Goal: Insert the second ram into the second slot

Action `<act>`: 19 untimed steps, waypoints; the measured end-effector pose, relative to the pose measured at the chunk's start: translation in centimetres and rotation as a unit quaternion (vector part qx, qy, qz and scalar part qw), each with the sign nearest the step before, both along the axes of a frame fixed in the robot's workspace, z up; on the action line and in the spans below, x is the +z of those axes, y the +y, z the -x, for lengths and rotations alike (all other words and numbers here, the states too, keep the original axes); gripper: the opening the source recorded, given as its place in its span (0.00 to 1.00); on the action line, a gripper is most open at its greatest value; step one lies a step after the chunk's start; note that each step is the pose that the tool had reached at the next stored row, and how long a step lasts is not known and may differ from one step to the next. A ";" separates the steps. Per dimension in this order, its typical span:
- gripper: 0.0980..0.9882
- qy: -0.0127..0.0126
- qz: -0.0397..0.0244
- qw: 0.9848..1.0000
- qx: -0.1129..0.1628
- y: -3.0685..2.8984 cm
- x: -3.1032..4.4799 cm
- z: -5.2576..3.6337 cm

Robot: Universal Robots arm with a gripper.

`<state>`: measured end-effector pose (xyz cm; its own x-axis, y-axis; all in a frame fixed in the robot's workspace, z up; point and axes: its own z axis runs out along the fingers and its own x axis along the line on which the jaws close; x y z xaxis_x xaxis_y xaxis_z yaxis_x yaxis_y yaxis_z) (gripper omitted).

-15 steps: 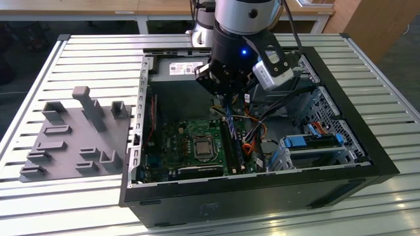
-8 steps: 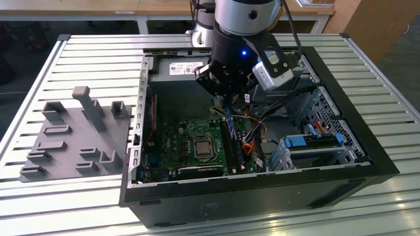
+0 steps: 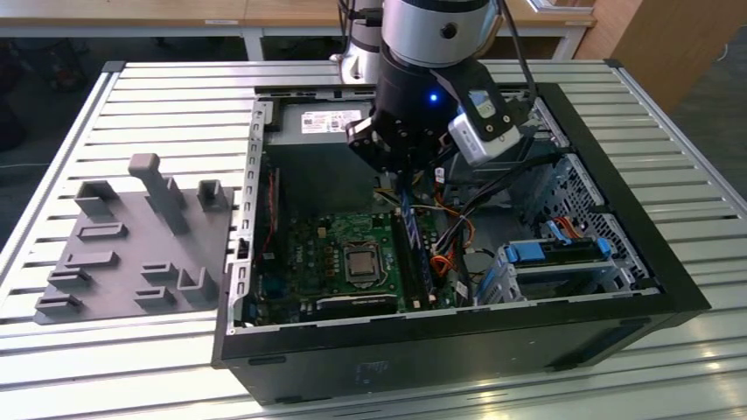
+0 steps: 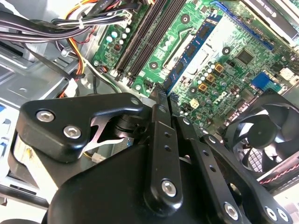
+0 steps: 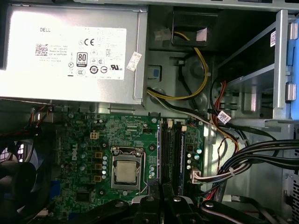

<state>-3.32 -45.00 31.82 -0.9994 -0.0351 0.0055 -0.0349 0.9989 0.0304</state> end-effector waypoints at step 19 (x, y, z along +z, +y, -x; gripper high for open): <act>0.04 0.000 0.000 1.000 0.000 -0.02 -0.45 -0.13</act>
